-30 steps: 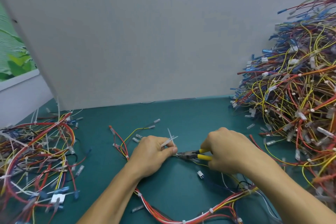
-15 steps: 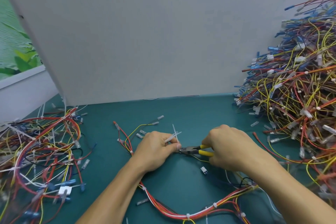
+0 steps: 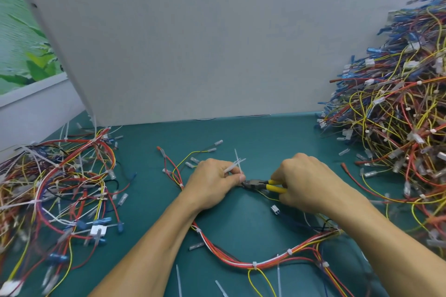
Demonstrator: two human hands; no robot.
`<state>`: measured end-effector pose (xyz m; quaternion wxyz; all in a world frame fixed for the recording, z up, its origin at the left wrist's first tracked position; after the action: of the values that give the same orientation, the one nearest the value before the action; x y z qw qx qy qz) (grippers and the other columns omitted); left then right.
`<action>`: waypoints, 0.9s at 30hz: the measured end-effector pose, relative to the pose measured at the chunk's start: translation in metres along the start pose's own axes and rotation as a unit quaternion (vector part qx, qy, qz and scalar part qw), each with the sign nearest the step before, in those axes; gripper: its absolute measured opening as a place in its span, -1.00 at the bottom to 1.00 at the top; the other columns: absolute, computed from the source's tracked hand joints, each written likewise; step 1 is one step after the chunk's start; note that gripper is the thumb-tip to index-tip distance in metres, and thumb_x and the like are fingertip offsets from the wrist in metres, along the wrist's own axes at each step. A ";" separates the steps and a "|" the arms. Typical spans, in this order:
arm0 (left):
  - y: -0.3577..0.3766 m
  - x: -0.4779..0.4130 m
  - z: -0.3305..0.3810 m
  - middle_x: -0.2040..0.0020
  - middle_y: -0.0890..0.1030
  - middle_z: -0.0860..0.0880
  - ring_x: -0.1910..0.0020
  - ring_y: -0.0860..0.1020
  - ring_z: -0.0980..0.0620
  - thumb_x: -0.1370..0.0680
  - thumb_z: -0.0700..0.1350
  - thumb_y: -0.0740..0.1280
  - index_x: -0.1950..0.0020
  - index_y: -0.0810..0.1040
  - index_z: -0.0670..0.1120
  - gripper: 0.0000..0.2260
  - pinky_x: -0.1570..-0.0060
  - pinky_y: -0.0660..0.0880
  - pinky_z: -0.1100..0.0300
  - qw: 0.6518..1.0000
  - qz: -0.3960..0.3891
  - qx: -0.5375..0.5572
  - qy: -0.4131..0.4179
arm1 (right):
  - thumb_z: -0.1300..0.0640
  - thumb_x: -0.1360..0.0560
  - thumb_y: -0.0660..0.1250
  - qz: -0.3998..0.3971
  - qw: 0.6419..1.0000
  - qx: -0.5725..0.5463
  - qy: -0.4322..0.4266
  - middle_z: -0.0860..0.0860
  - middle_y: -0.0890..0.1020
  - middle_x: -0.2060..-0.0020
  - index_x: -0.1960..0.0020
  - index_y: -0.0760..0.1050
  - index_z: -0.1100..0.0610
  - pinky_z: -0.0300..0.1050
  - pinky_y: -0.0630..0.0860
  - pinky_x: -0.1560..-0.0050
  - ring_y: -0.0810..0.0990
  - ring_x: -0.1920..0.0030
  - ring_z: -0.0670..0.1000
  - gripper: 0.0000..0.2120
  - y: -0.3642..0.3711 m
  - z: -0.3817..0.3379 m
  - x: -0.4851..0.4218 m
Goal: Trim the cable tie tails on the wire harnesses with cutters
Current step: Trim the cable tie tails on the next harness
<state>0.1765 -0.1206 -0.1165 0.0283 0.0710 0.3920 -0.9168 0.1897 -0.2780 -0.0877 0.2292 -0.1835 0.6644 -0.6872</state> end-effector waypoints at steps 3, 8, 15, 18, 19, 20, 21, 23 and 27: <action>-0.003 0.002 0.005 0.54 0.36 0.08 0.50 0.27 0.16 -0.49 -0.08 0.41 0.31 0.59 0.03 -0.83 0.42 0.21 0.26 1.000 0.006 0.022 0.000 | 0.07 -0.37 0.31 -0.014 1.000 -0.016 0.016 0.01 0.39 0.38 0.30 0.44 0.07 -0.17 0.17 0.47 0.43 0.27 0.17 -0.88 0.003 0.003 0.001; -0.033 0.005 0.027 0.44 0.33 0.06 0.43 0.25 0.10 -0.52 -0.15 0.30 0.30 0.43 -0.16 -0.79 0.40 0.20 0.23 0.996 0.080 0.030 0.012 | 0.01 -0.46 0.27 -0.034 0.996 -0.050 0.065 0.06 0.46 0.24 0.10 0.45 0.05 -0.08 0.39 0.23 0.47 0.16 0.21 -0.88 -0.009 0.020 0.005; -0.028 0.035 0.073 0.44 0.41 0.07 0.42 0.33 0.03 -0.55 -0.12 0.13 0.35 0.32 -0.06 -0.74 0.32 0.31 0.15 0.991 -0.125 -0.054 0.004 | 0.00 -0.48 0.27 -0.086 0.979 -0.150 0.109 0.09 0.59 0.22 0.15 0.39 0.11 0.03 0.59 0.22 0.62 0.27 0.11 -0.81 -0.036 0.022 0.036; -0.029 0.066 0.078 0.44 0.48 0.10 0.42 0.41 0.11 -0.55 -0.09 0.15 0.33 0.42 -0.01 -0.75 0.32 0.38 0.18 0.971 -0.197 -0.136 0.009 | -0.08 -0.47 0.32 -0.122 0.969 -0.179 0.121 0.06 0.67 0.34 0.17 0.45 0.13 0.00 0.63 0.21 0.66 0.39 0.03 -0.74 -0.039 0.016 0.062; -0.029 0.077 0.077 0.40 0.50 0.07 0.38 0.43 0.08 -0.55 -0.07 0.15 0.29 0.44 -0.02 -0.78 0.30 0.41 0.15 0.964 -0.210 -0.162 0.010 | -0.09 -0.47 0.32 -0.135 0.965 -0.187 0.127 0.06 0.68 0.37 0.16 0.45 0.13 0.00 0.64 0.23 0.66 0.42 0.02 -0.72 -0.037 0.013 0.071; -0.028 0.088 0.075 0.36 0.51 0.04 0.34 0.44 0.03 -0.55 -0.06 0.14 0.24 0.45 -0.04 -0.79 0.26 0.42 0.11 0.957 -0.220 -0.190 0.009 | -0.10 -0.48 0.31 -0.149 0.960 -0.198 0.133 0.06 0.68 0.37 0.15 0.45 0.14 0.01 0.64 0.25 0.66 0.41 0.03 -0.71 -0.033 0.010 0.080; -0.026 0.098 0.072 0.33 0.50 -0.01 0.32 0.42 -0.02 -0.56 -0.05 0.12 0.21 0.44 -0.08 -0.79 0.27 0.40 0.09 0.949 -0.226 -0.218 0.008 | -0.10 -0.48 0.30 -0.157 0.956 -0.205 0.140 0.08 0.68 0.34 0.15 0.44 0.14 0.00 0.64 0.25 0.67 0.38 0.05 -0.70 -0.029 0.006 0.088; -0.019 0.117 0.065 0.31 0.44 -0.04 0.30 0.37 -0.05 -0.59 -0.05 0.08 0.20 0.39 -0.12 -0.77 0.32 0.31 0.09 0.934 -0.236 -0.268 0.003 | -0.15 -0.48 0.28 -0.157 0.956 -0.191 0.155 0.08 0.67 0.19 0.15 0.40 0.10 -0.06 0.59 0.22 0.67 0.22 0.10 -0.69 -0.021 0.000 0.099; -0.002 0.144 0.051 0.11 0.53 -0.12 0.11 0.49 -0.15 -0.58 -0.05 0.09 0.16 0.38 -0.06 -0.83 0.17 0.42 0.08 0.922 -0.246 -0.299 -0.019 | -0.26 -0.50 0.21 -0.131 0.959 -0.146 0.203 0.12 0.53 -0.08 0.20 0.25 0.02 -0.08 0.37 0.12 0.55 -0.07 0.17 -0.64 -0.010 -0.005 0.110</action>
<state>0.0285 -0.1558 -0.1018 -0.1706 -0.0565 0.6523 -0.7363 0.0952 -0.3354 -0.0841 -0.0319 -0.1572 0.7605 -0.6292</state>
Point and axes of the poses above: each hand's wrist, its own x-axis away from the middle knuckle, its own y-axis out of the palm, z = x × y, the point moved 8 cm from there along -x, towards the middle knuckle
